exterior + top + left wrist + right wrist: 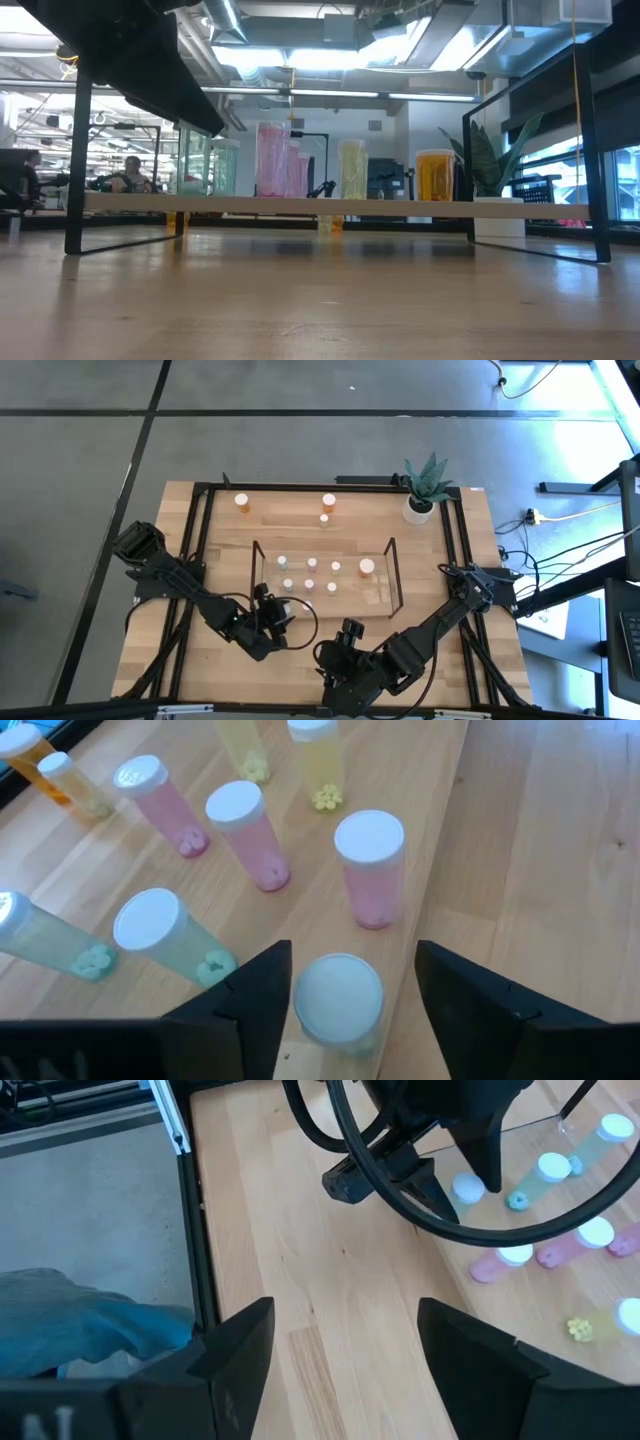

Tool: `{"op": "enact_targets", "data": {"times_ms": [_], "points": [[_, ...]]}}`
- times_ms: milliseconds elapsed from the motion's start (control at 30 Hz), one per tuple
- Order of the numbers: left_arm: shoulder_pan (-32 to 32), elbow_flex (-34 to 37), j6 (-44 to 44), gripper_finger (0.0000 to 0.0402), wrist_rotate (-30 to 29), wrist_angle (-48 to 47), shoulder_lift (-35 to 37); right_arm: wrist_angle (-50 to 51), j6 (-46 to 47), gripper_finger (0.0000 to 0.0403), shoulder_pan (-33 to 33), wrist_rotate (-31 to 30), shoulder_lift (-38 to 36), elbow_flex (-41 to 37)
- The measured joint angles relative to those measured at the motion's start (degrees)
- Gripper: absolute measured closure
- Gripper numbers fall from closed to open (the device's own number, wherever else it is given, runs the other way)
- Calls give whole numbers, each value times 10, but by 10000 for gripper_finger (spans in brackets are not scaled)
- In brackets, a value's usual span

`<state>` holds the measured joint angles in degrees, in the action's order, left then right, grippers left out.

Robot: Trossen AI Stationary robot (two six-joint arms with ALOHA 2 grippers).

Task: Pick and place medicine bottles onto shelf by color
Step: Put the blue pill bottle on the shelf aligned with the other blue pill bottles, then put the yellow pill bottle on the shelf aligned with the other yellow pill bottles

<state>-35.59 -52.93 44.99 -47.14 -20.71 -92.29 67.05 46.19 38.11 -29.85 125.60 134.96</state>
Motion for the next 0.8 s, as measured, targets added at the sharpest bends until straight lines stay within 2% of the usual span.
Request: {"op": "enact_targets", "data": {"times_ms": [233,633,800], "points": [[0,-6,-1,187,-2,-8,4,0,0,154,0,0,0,0],[-2,-65,-21,187,-3,-49,4,0,0,154,0,0,0,0],[-5,-104,-21,187,-8,-101,4,0,0,154,0,0,0,0]]}}
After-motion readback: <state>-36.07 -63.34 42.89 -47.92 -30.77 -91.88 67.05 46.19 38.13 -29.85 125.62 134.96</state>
